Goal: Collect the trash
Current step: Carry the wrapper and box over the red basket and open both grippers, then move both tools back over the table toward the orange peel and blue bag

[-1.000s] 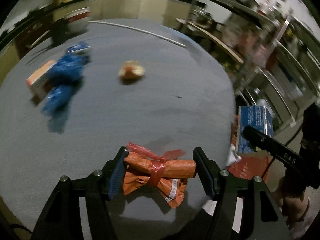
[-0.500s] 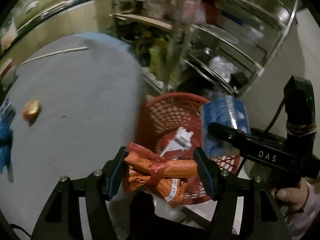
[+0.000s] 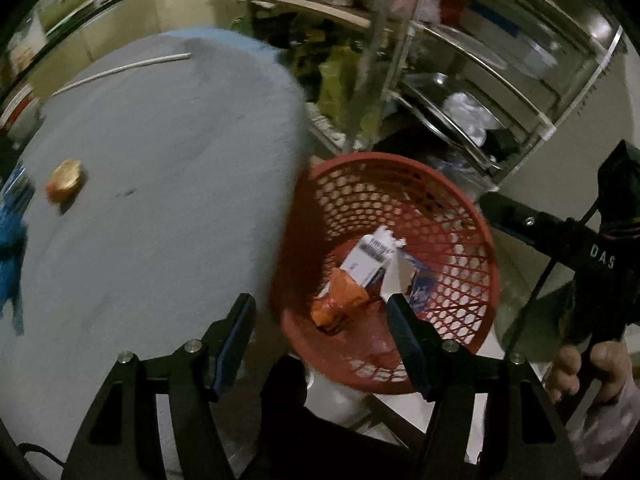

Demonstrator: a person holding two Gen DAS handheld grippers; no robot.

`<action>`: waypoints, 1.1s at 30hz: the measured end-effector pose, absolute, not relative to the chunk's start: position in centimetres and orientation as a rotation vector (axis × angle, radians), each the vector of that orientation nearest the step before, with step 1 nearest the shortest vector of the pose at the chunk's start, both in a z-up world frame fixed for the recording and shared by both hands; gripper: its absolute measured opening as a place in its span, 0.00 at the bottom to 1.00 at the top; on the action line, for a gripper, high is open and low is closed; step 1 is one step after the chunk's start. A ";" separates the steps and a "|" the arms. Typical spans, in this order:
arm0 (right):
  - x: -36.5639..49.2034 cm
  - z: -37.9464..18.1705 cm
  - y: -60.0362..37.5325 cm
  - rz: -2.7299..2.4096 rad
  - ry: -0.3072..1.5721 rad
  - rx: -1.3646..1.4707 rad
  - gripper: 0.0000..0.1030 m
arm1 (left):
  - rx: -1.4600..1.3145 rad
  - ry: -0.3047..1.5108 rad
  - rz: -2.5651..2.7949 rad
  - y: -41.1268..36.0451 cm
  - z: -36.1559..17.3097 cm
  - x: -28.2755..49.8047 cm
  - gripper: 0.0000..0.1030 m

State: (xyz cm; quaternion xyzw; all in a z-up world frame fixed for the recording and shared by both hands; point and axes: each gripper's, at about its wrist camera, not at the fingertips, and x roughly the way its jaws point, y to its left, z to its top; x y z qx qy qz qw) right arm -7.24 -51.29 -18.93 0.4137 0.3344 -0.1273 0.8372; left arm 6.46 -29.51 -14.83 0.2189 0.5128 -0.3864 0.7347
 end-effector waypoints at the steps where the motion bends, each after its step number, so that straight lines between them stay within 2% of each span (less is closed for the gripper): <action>1: -7.2 -19.0 -51.5 -0.263 0.704 0.879 0.67 | 0.477 1.126 -0.826 -28.8 -14.8 6.6 0.67; 7: -7.0 -18.9 -52.0 -0.212 0.686 0.885 0.67 | 0.476 1.121 -0.664 -25.6 -14.7 7.4 0.67; 16: -4.9 -17.7 -51.3 -0.094 0.682 0.841 0.67 | 0.515 1.011 -0.420 -21.2 -11.4 7.5 0.67; 33: -1.3 -14.0 -44.3 0.086 0.666 0.728 0.67 | 0.420 0.950 -0.359 -16.2 -7.1 7.5 0.67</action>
